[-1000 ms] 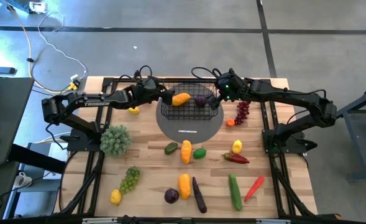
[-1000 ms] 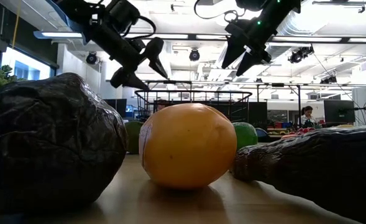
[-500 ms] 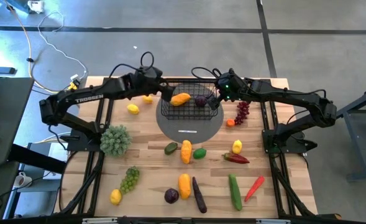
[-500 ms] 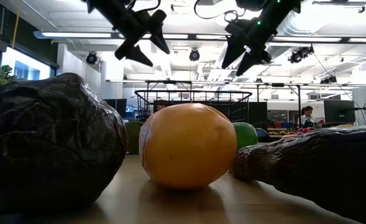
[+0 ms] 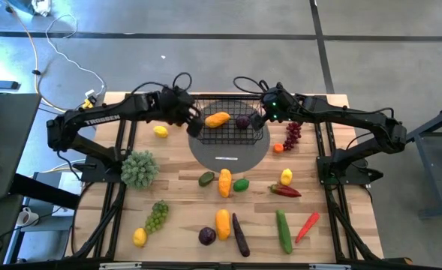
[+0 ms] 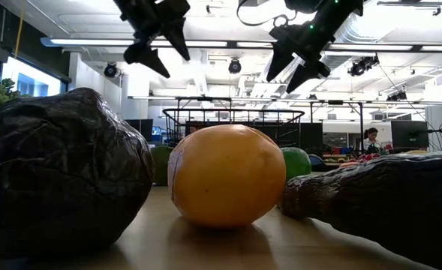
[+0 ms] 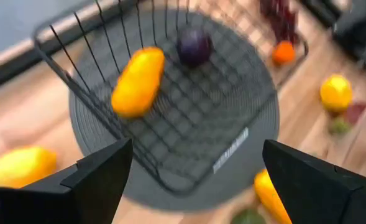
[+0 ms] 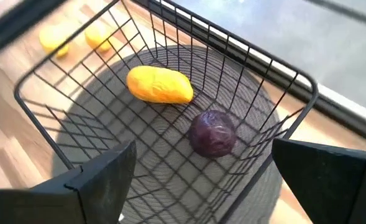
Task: Build produce basket
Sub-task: Put the green lime into the wire basket
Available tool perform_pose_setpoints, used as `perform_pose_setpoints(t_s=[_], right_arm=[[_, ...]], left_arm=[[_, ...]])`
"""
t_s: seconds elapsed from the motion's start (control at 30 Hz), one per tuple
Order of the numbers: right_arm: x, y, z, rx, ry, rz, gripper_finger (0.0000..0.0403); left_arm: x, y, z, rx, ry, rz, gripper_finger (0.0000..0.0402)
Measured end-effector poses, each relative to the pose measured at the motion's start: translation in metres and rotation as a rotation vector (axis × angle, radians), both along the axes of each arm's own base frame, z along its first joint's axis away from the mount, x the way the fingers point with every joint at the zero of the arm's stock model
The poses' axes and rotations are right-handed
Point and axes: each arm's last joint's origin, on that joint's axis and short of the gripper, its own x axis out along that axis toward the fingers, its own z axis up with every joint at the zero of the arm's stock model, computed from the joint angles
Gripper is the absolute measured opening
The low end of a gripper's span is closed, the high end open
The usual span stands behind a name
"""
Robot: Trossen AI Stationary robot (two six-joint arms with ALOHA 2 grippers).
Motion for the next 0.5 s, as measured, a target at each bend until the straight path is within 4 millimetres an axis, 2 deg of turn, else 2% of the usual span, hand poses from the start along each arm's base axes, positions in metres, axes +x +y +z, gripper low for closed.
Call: perform_pose_setpoints(t_s=[0.23, 0.37, 0.5], right_arm=[[0.000, 0.000, 0.000, 0.022, -0.015, -0.018, 0.0358], [0.002, 0.004, 0.000, 0.160, -0.088, -0.040, 0.0358], [0.003, 0.008, 0.000, 0.275, -0.127, 0.010, 0.0358]], left_arm=[[-0.001, -0.032, -0.004, -0.018, 0.058, -0.048, 0.0349], [-0.002, -0.044, -0.005, -0.022, 0.097, -0.084, 0.0349], [-0.001, -0.052, -0.005, -0.021, 0.102, -0.118, 0.0349]])
